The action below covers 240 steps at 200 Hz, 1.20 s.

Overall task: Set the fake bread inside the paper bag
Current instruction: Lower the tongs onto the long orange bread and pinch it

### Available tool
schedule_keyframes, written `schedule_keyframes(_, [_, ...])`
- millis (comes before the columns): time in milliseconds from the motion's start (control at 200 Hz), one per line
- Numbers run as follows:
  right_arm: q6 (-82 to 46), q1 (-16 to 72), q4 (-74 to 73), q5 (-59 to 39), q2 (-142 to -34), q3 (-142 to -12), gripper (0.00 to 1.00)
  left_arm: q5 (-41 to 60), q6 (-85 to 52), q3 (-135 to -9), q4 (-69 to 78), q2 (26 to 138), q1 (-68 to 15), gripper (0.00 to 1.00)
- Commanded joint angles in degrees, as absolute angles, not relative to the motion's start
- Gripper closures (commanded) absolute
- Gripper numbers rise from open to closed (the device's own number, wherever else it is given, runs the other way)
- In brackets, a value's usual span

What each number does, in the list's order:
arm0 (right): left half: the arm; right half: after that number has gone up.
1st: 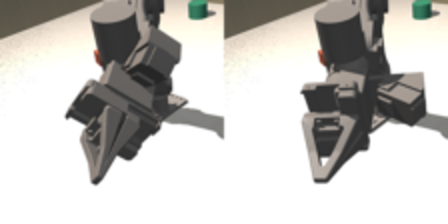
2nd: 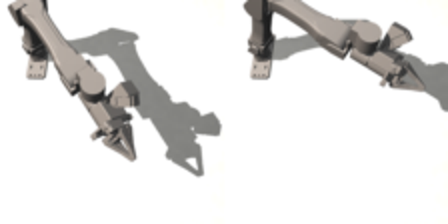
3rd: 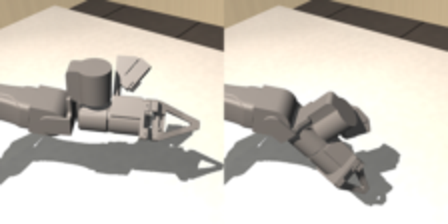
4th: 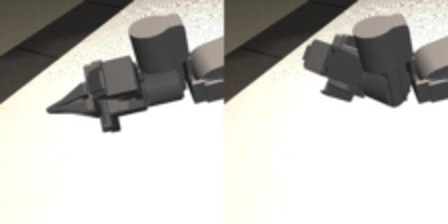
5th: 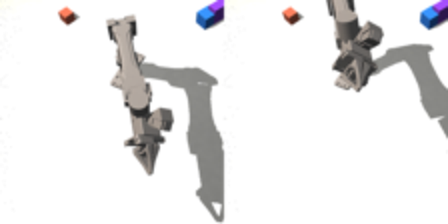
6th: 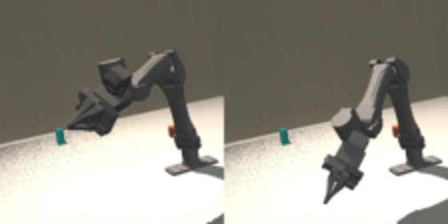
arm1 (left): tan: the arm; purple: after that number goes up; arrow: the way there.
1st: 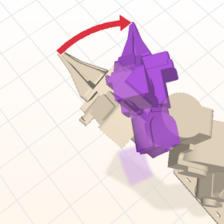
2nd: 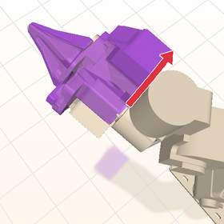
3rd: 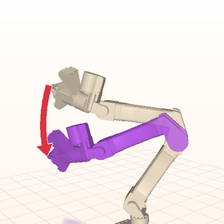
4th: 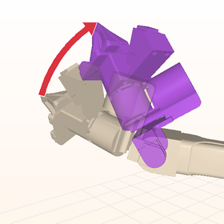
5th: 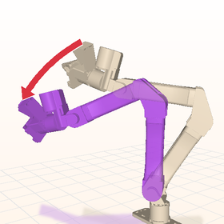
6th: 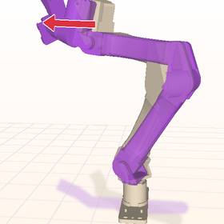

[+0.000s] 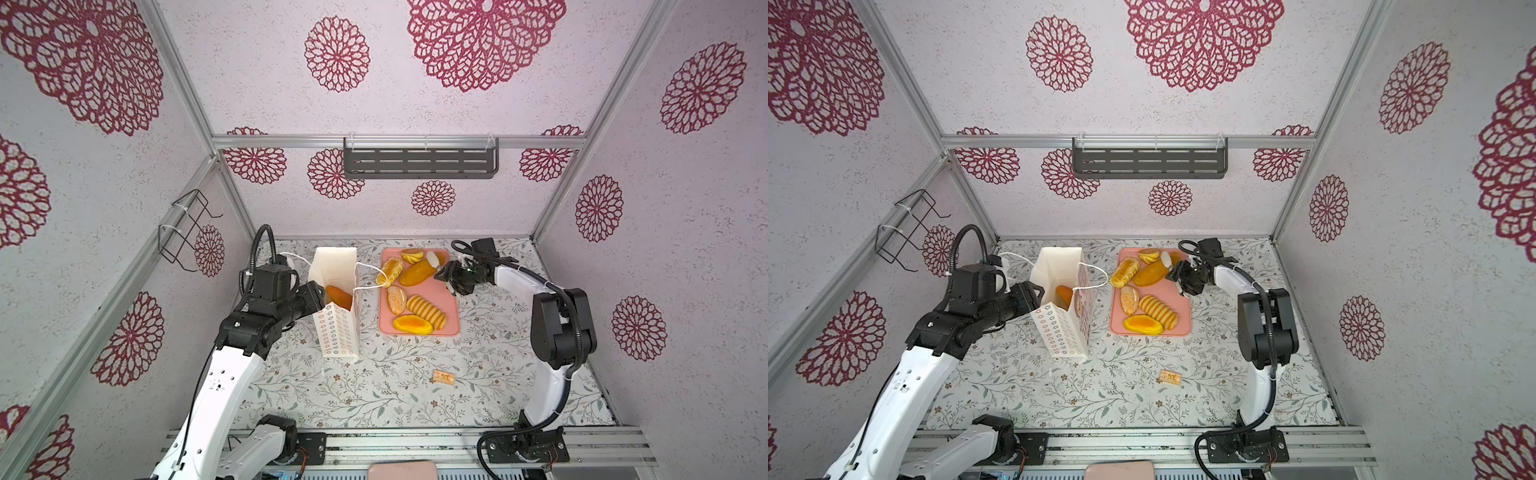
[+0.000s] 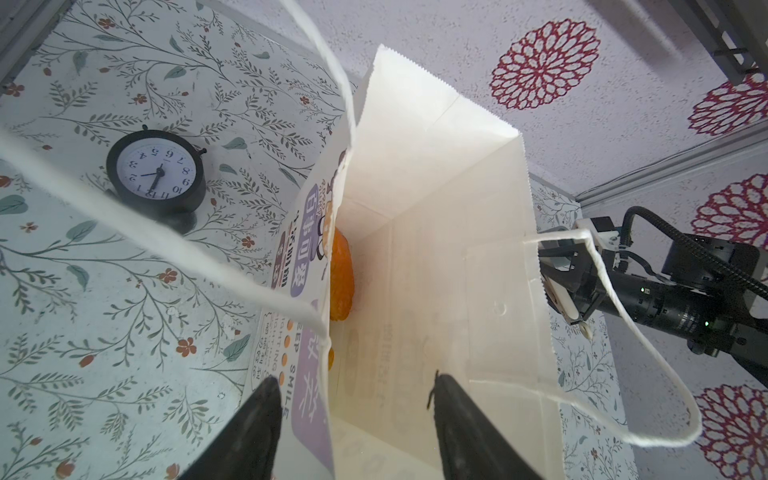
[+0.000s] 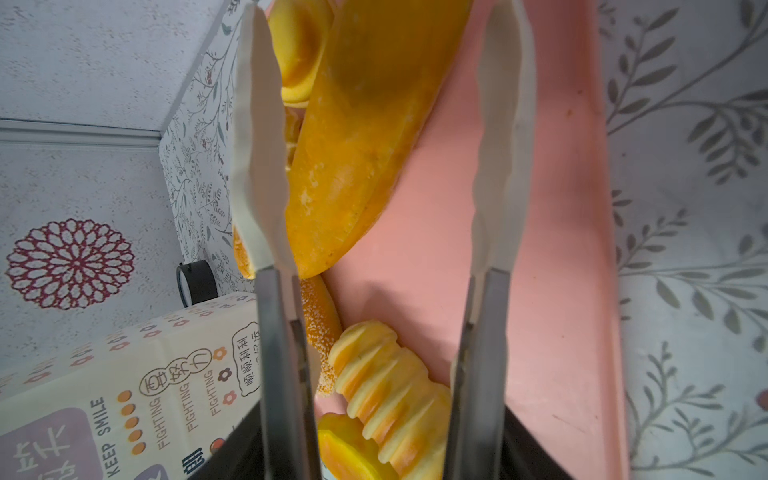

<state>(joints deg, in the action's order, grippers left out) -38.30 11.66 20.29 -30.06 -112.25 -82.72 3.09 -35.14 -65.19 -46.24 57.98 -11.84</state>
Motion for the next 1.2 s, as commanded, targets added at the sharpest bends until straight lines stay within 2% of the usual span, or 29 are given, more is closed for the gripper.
schedule_keyframes(0, [-39.86, 11.15, 17.19, -31.65, -112.00, -84.99, 0.37, 2.73, -34.63, -65.12, -46.52, 57.57, -11.53, 0.39])
schedule_keyframes(405, [-41.39, 10.90, 14.37, -33.00, -114.27, -85.69, 0.42, 2.94, -35.11, -64.95, -46.37, 57.70, -11.41, 0.39])
schedule_keyframes(630, [-41.40, 10.90, 14.15, -32.83, -113.98, -85.21, 0.51, 2.81, -35.15, -65.13, -46.32, 57.57, -11.39, 0.39])
schedule_keyframes(1066, [-41.37, 10.94, 12.94, -31.61, -104.34, -77.37, 0.68, 2.29, -35.02, -65.45, -46.47, 57.13, -11.51, 0.48])
schedule_keyframes(1196, [-41.09, 10.99, 12.94, -31.25, -99.86, -74.78, 0.74, 2.33, -35.06, -65.57, -46.40, 57.05, -11.48, 0.56])
